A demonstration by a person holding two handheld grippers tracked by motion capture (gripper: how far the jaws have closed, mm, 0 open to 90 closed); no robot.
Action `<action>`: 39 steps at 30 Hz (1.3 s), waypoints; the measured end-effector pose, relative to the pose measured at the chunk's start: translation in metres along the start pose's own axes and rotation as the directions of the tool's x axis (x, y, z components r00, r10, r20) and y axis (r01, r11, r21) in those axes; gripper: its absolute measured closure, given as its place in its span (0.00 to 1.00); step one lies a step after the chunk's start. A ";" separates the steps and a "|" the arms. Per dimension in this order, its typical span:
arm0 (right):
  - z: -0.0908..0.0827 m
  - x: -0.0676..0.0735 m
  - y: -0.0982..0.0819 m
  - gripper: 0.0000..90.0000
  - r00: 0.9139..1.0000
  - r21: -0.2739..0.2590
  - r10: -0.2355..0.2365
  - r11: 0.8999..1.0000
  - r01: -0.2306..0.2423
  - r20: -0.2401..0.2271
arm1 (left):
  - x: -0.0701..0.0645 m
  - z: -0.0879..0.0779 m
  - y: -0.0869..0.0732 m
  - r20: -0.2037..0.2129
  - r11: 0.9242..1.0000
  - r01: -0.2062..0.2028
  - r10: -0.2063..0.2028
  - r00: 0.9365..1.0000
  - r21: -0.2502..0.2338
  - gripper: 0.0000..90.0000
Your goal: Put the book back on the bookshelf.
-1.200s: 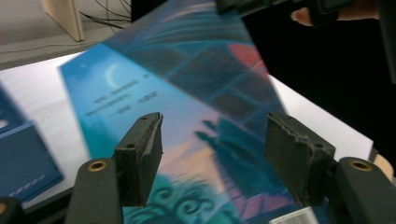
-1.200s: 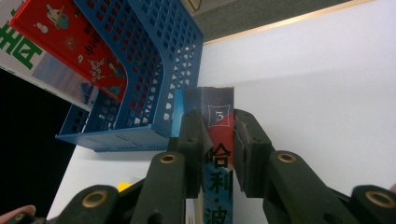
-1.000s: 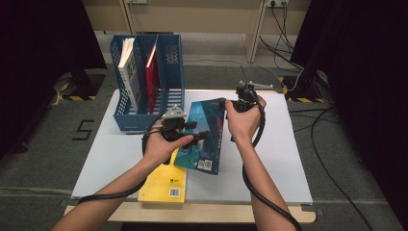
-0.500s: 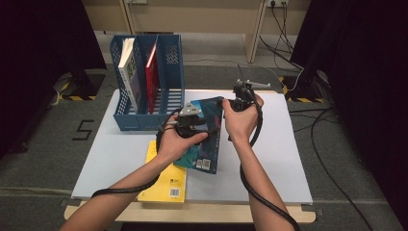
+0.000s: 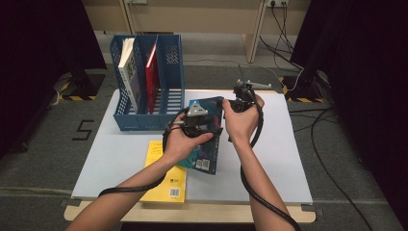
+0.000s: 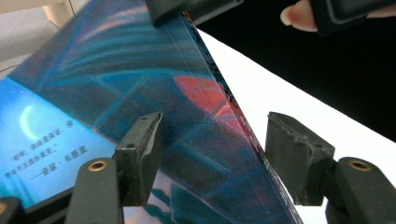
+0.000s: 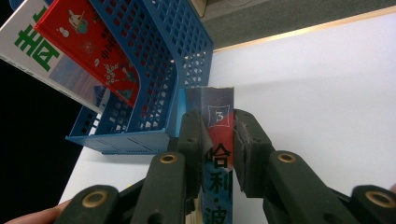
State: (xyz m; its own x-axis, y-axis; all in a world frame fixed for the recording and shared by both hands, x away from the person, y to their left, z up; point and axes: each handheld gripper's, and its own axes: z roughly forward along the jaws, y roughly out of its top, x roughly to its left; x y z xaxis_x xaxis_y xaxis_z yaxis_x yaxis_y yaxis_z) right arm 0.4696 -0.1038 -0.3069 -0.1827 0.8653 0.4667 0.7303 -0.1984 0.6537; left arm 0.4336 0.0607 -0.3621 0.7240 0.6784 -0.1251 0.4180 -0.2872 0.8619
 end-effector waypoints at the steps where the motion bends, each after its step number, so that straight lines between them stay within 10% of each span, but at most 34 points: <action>1: -0.001 0.000 0.000 0.83 1.000 -0.001 -0.002 1.000 0.002 -0.001 | -0.001 0.001 0.000 0.001 1.000 -0.004 0.004 1.000 0.002 0.41; 22: -0.022 0.003 0.002 0.84 0.999 -0.093 -0.024 0.995 0.027 0.033 | -0.003 0.015 0.013 -0.060 0.998 -0.060 0.059 0.996 -0.005 0.40; 39: -0.021 0.021 -0.003 0.83 0.999 -0.095 -0.038 0.995 0.039 0.020 | -0.008 0.017 0.011 -0.202 0.996 -0.091 0.092 0.975 0.014 0.33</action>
State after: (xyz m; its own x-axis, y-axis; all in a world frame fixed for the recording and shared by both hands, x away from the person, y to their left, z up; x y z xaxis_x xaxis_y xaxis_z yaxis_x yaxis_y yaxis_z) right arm 0.4496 -0.0948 -0.2866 -0.1972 0.8810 0.4301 0.6570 -0.2069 0.7250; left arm 0.4422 0.0407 -0.3599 0.6337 0.7715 0.0563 0.3578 -0.3568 0.8629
